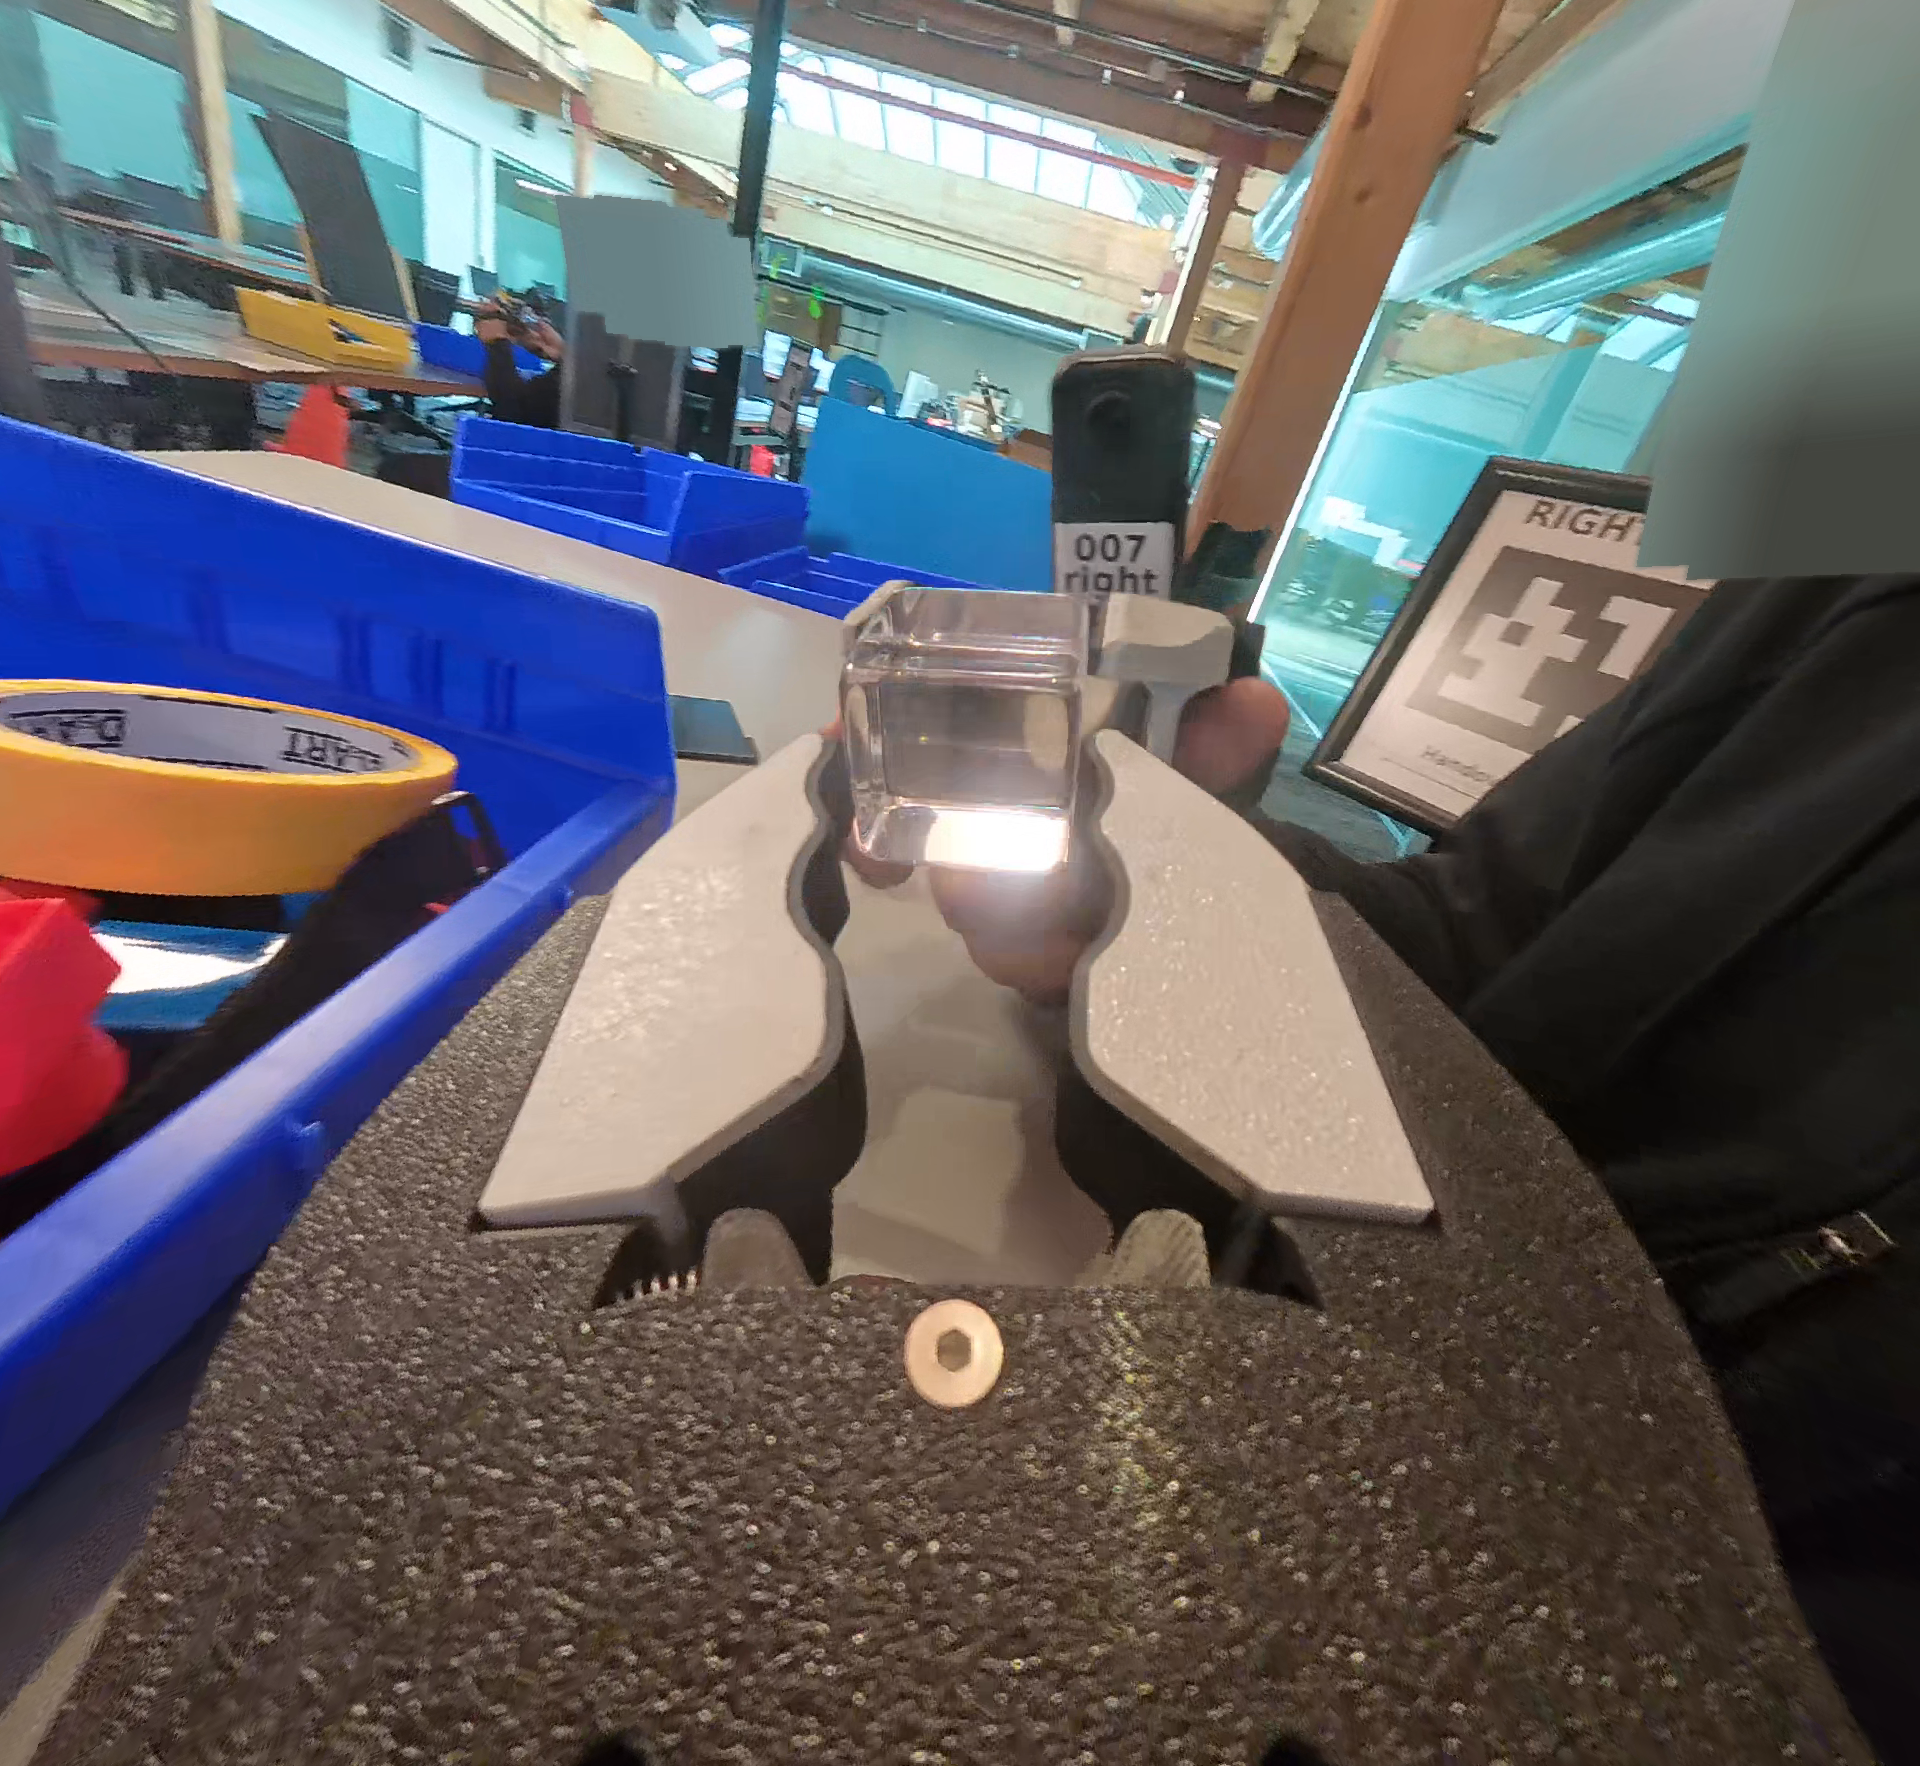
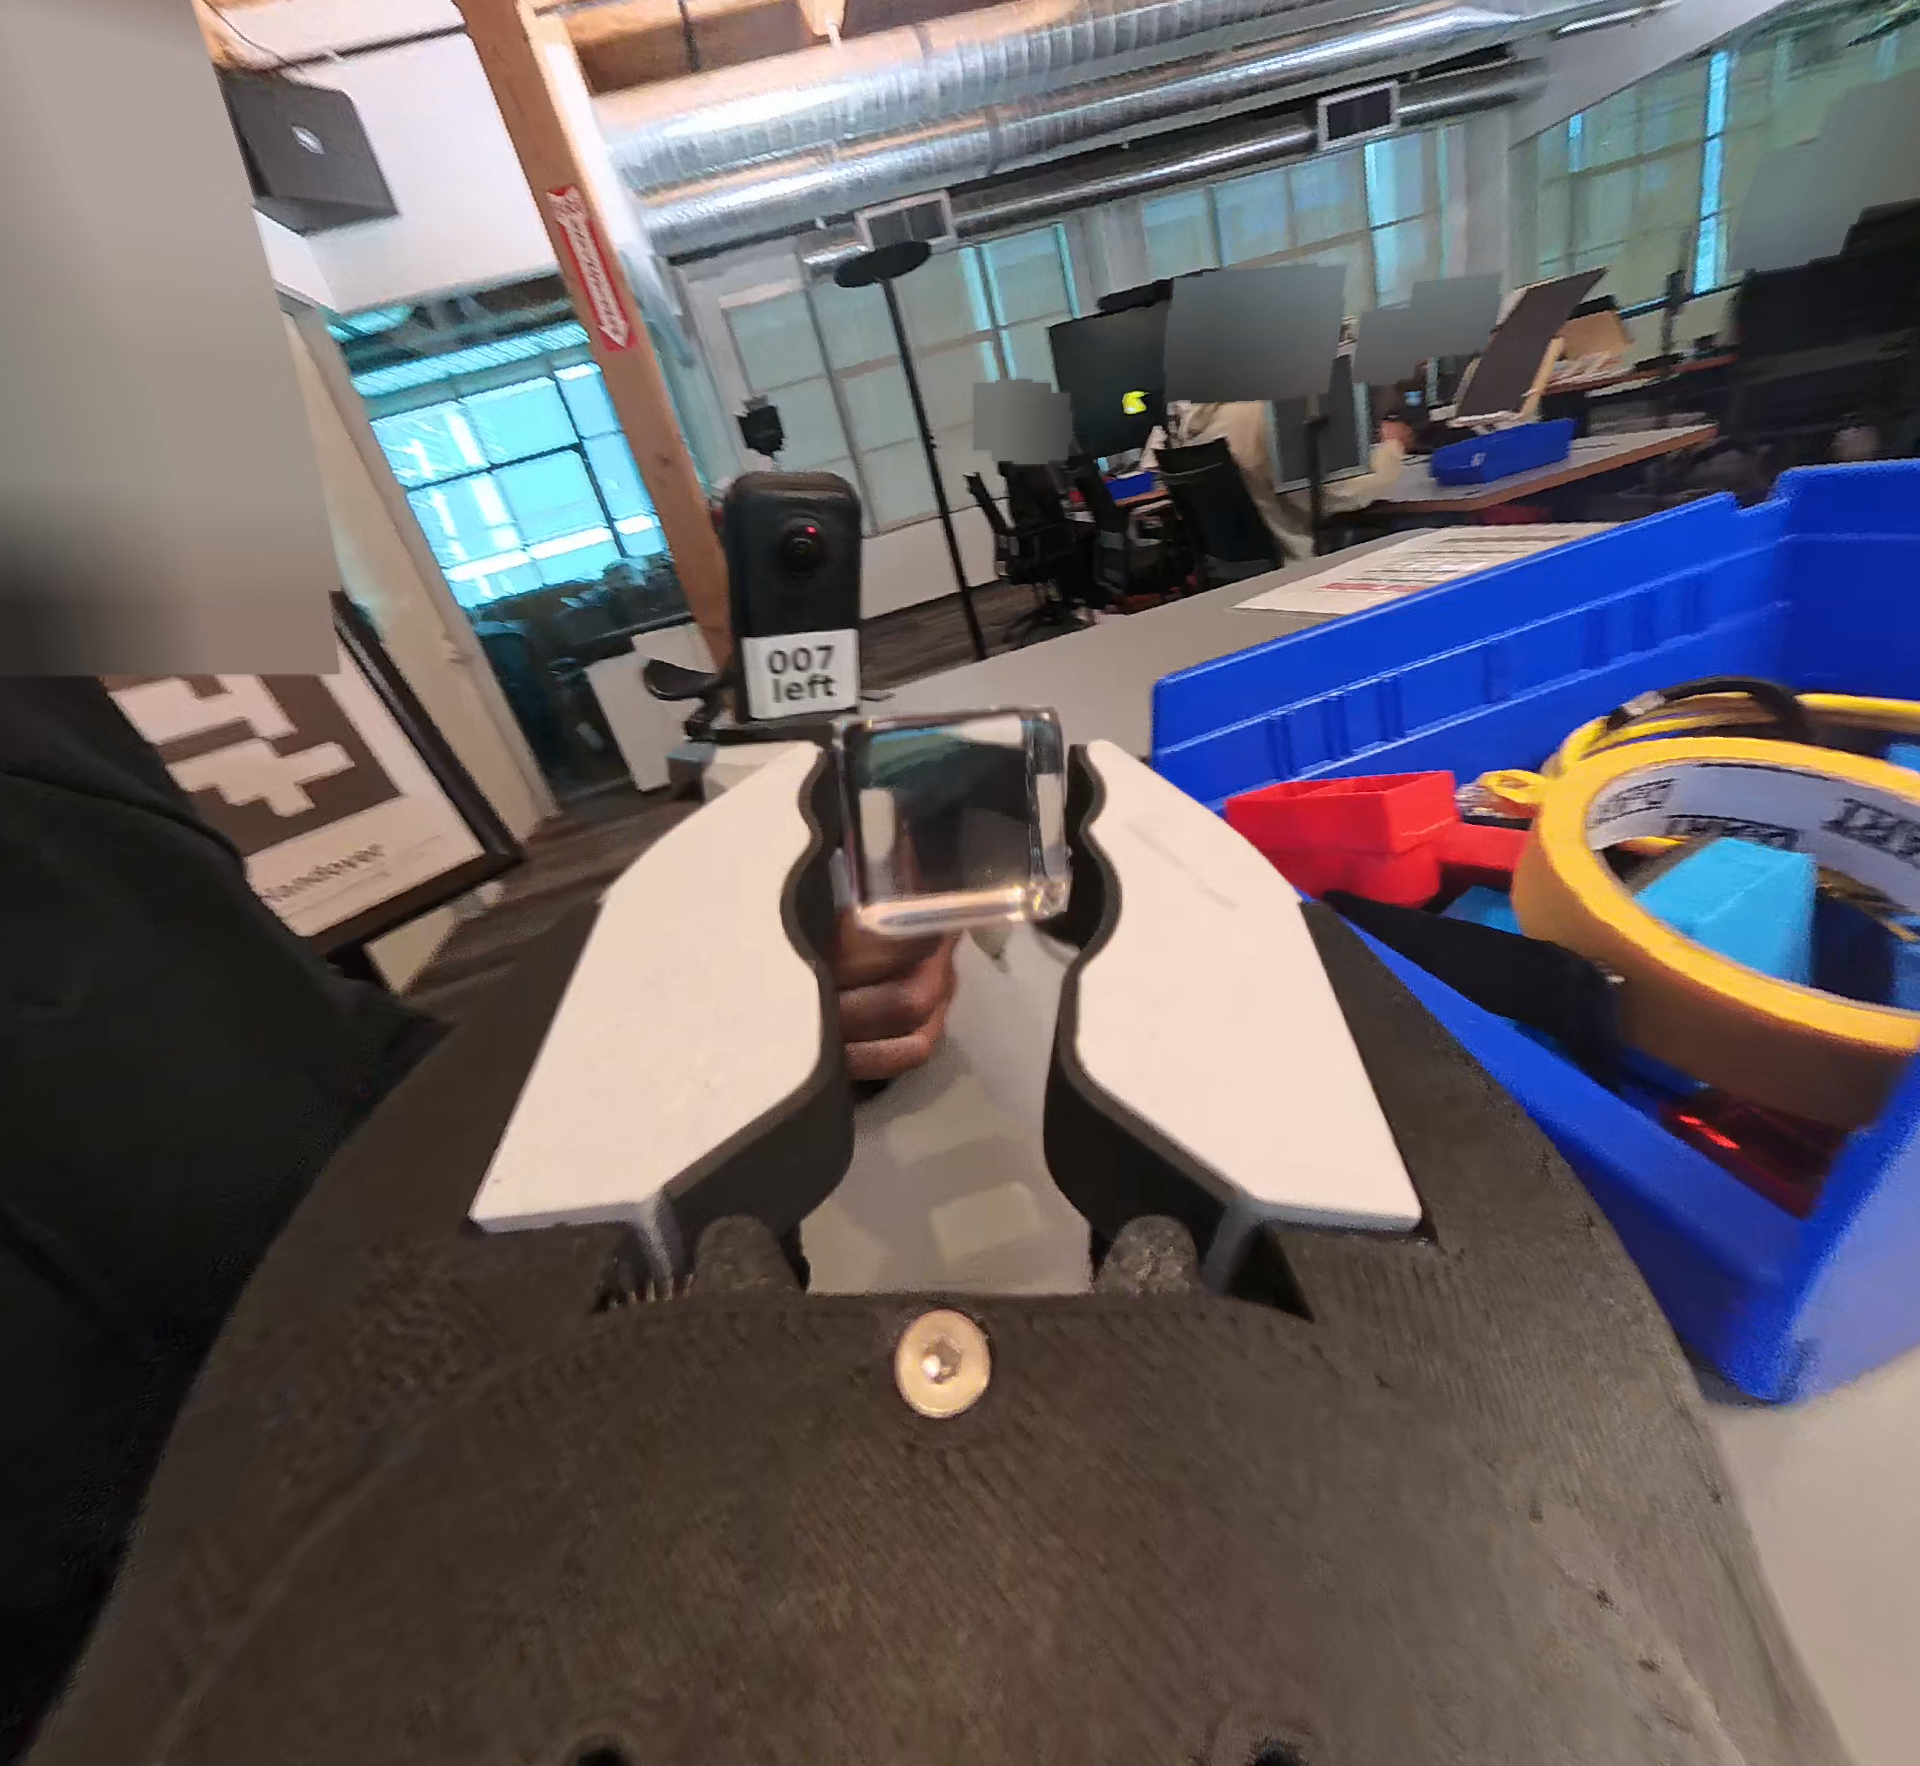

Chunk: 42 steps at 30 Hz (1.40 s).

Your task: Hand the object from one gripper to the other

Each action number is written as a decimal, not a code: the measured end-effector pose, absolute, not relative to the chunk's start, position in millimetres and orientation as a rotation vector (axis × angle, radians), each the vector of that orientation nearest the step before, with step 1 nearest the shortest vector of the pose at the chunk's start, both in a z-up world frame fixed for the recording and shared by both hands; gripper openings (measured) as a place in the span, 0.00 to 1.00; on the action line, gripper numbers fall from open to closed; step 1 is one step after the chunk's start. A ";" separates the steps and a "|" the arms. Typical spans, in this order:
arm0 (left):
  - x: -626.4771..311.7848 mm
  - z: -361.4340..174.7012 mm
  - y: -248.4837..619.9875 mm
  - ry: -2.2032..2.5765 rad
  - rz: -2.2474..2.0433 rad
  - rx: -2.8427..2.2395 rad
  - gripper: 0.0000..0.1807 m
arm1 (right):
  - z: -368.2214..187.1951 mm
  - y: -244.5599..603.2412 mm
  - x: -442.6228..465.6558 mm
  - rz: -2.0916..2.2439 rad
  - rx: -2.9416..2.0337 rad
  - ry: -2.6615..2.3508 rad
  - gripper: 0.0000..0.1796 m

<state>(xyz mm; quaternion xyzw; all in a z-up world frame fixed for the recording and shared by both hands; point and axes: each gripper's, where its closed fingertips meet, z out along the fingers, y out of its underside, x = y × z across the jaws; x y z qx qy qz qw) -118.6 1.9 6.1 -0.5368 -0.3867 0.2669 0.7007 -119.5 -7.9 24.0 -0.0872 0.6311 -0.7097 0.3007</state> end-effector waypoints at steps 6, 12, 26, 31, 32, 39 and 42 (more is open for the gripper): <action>-120.5 9.3 -22.2 -0.936 0.630 -1.077 0.23 | 19.8 -13.3 -134.4 -2.198 -0.371 1.923 0.29; -117.6 12.6 -24.0 -0.923 0.485 -0.973 0.23 | 18.0 -16.1 -132.8 -2.520 -0.656 2.116 0.33; -116.5 4.4 9.4 -0.873 0.318 -1.088 0.23 | 11.8 -16.6 -115.5 -2.785 -1.130 2.188 0.33; -116.9 3.7 9.6 -0.883 0.351 -1.100 0.23 | 11.3 -17.2 -118.0 -2.715 -1.028 2.185 0.32; -114.8 4.7 10.8 -0.868 0.366 -1.112 0.25 | 11.7 -17.0 -118.1 -2.665 -0.966 2.166 0.32; -110.6 18.4 -1.4 -0.795 0.675 -1.133 0.34 | 2.6 -16.3 -115.0 -2.226 -0.642 2.060 0.32; -110.7 17.0 -1.0 -0.788 0.737 -1.173 0.36 | 2.7 -13.9 -112.4 -2.104 -0.557 1.991 0.32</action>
